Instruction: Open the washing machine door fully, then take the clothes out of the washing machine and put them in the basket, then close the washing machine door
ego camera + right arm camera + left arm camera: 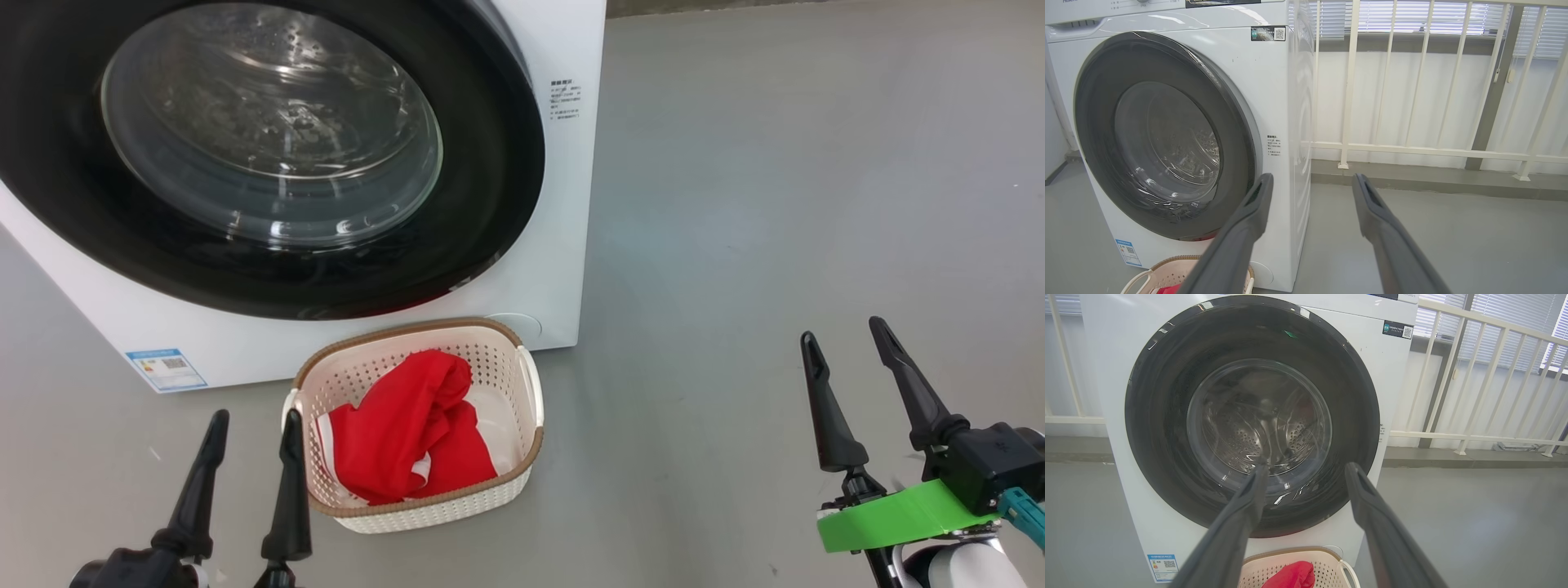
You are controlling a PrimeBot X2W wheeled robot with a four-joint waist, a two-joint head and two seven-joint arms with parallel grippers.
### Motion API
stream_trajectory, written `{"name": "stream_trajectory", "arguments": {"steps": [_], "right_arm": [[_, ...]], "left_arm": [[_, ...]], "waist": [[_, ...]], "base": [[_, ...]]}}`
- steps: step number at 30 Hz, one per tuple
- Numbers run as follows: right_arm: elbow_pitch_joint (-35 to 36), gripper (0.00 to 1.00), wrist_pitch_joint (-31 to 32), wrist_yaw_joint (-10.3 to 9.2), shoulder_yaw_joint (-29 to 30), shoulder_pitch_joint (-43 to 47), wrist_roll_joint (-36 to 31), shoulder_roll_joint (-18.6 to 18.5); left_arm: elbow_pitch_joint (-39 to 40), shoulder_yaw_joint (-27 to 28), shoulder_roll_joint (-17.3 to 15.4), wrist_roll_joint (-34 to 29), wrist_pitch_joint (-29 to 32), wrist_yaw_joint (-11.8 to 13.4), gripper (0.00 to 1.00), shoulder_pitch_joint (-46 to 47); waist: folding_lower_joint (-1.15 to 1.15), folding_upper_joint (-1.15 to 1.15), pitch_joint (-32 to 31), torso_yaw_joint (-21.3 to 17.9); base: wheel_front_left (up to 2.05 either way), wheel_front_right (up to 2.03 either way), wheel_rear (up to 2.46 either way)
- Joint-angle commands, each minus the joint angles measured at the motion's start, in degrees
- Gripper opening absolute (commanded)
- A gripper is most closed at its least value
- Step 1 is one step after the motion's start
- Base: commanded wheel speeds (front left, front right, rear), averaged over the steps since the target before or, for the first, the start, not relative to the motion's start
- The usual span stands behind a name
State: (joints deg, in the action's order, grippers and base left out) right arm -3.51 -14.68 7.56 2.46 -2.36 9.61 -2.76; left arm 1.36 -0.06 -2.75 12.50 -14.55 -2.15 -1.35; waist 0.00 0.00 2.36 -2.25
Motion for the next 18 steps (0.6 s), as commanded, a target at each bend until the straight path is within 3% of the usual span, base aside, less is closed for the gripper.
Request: {"name": "stream_trajectory", "arguments": {"steps": [1, 18], "right_arm": [[1.8, 1.00, -0.3, -0.08, -1.1, -0.5, 0.1, -0.1], [2.7, 1.00, -0.3, -0.08, -1.5, 0.1, 0.4, -0.1]], "left_arm": [[1.7, 2.1, -0.2, 0.0, -0.4, -0.3, 1.00, 0.3], [2.1, 2.9, -0.1, 1.0, -0.4, -0.1, 1.00, 0.2]], "waist": [[0.00, 0.00, 0.0, 0.1], [0.00, 0.00, -0.2, -0.2]], "base": [[0.00, 0.00, 0.00], [0.00, 0.00, 0.00]]}}
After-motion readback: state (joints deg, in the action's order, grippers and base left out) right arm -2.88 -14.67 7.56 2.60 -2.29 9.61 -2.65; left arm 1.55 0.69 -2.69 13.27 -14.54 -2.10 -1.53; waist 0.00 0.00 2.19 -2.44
